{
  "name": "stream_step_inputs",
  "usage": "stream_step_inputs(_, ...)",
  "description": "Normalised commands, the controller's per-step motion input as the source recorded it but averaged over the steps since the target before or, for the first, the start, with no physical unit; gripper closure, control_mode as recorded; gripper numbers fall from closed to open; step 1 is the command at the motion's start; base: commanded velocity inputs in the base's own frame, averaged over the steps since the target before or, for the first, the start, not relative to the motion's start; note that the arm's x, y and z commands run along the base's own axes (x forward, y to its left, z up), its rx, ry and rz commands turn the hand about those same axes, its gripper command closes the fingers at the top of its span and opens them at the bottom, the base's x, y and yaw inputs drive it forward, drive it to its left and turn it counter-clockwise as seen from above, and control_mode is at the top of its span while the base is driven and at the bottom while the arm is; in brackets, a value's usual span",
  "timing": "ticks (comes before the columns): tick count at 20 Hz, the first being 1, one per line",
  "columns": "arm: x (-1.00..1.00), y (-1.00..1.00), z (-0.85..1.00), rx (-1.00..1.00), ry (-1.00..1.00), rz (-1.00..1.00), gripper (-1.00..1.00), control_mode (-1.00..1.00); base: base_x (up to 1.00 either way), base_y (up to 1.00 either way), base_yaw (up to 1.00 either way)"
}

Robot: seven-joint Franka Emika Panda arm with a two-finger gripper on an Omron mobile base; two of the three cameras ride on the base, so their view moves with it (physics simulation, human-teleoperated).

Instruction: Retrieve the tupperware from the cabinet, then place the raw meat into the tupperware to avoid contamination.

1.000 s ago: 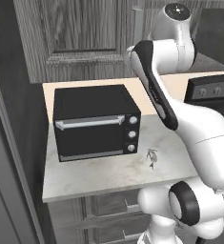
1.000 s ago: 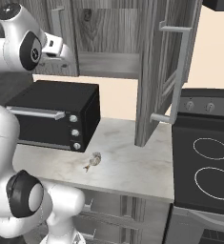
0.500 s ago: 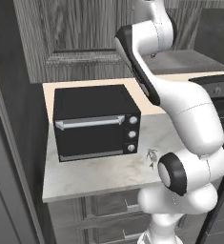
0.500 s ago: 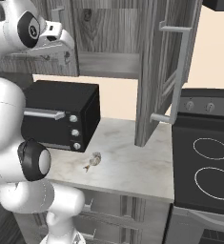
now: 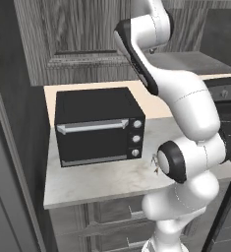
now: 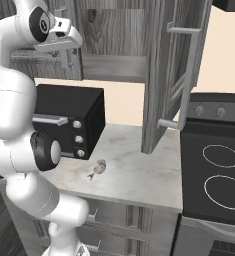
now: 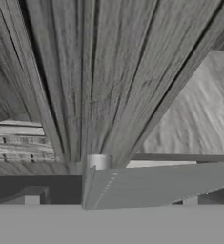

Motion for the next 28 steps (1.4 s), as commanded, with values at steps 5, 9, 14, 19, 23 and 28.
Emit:
stream_step_inputs(5,0.42,0.18,-0.11,0.00,-0.16,-0.01,-1.00,-1.00,0.00,0.00,0.00)
stream_step_inputs(9,0.26,0.05,-0.07,0.00,-0.15,-0.03,-1.00,-1.00,0.00,0.00,0.00)
stream_step_inputs(14,0.15,0.10,-0.06,0.01,-0.19,-0.04,1.00,-1.00,0.00,0.00,0.00)
stream_step_inputs(19,0.09,0.07,-0.02,0.03,-0.23,-0.04,1.00,-1.00,0.00,0.00,0.00)
stream_step_inputs(23,0.07,0.11,-0.03,0.03,-0.18,-0.06,1.00,-1.00,0.00,0.00,0.00)
stream_step_inputs(28,-0.14,0.16,0.00,0.08,-0.07,-0.12,1.00,-1.00,0.00,0.00,0.00)
